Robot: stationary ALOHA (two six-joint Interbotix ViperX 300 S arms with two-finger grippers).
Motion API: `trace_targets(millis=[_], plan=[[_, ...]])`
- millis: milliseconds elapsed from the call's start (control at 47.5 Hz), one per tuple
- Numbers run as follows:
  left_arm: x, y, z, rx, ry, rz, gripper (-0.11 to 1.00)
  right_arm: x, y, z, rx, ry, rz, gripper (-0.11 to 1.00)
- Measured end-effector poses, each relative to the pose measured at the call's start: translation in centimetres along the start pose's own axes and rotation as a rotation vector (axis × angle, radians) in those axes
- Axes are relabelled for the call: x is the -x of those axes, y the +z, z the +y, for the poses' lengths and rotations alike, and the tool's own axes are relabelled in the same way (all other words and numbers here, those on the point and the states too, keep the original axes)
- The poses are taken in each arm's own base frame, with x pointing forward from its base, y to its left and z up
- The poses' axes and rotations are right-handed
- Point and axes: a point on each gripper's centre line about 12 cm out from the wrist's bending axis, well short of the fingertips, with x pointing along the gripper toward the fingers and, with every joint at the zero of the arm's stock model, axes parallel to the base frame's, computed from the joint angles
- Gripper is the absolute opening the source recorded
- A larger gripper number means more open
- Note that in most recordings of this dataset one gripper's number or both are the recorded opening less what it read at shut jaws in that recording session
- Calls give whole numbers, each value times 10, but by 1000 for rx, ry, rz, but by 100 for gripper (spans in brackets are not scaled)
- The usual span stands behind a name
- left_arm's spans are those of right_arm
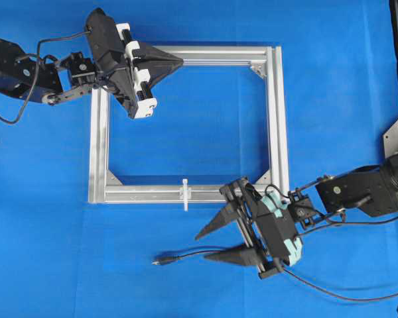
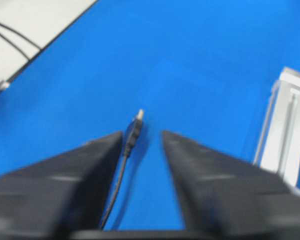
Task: Insert the wire through the string loop located in the center.
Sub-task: 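Lower the open right gripper over the black USB cable's plug end, then close the right gripper on the cable just behind the USB plug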
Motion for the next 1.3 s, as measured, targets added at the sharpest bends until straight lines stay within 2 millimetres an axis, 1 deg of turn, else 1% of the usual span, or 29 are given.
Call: trace_targets(millis=[84, 105, 126, 231, 421, 484, 694, 757, 841, 967, 1304], plan=[[0, 0, 0, 0, 0, 0, 0, 0, 0, 1, -1, 3, 2, 81], [0, 0, 0, 0, 0, 0, 0, 0, 0, 1, -1, 3, 2, 86], [0, 1, 0, 0, 0, -2, 0, 0, 0, 1, 1, 3, 2, 88], [0, 0, 0, 0, 0, 0, 0, -1, 2, 2, -1, 3, -2, 80], [0, 0, 1, 0, 1, 1, 0, -8, 2, 4, -21, -2, 19, 81], [0, 0, 0, 0, 0, 2, 0, -16, -4, 5, -36, -4, 49, 81], [0, -1, 1, 0, 2, 5, 0, -41, -33, 3, -86, -28, 142, 81], [0, -1, 1, -1, 1, 5, 0, -46, -43, 2, -99, -37, 165, 81], [1, -2, 0, 1, 0, 9, 0, -51, -50, 1, -119, -49, 177, 81], [2, -4, 0, -1, 1, 17, 0, -53, -57, -1, -128, -59, 195, 81], [2, -4, 0, -2, -1, 17, 0, -54, -57, -1, -134, -61, 192, 79]])
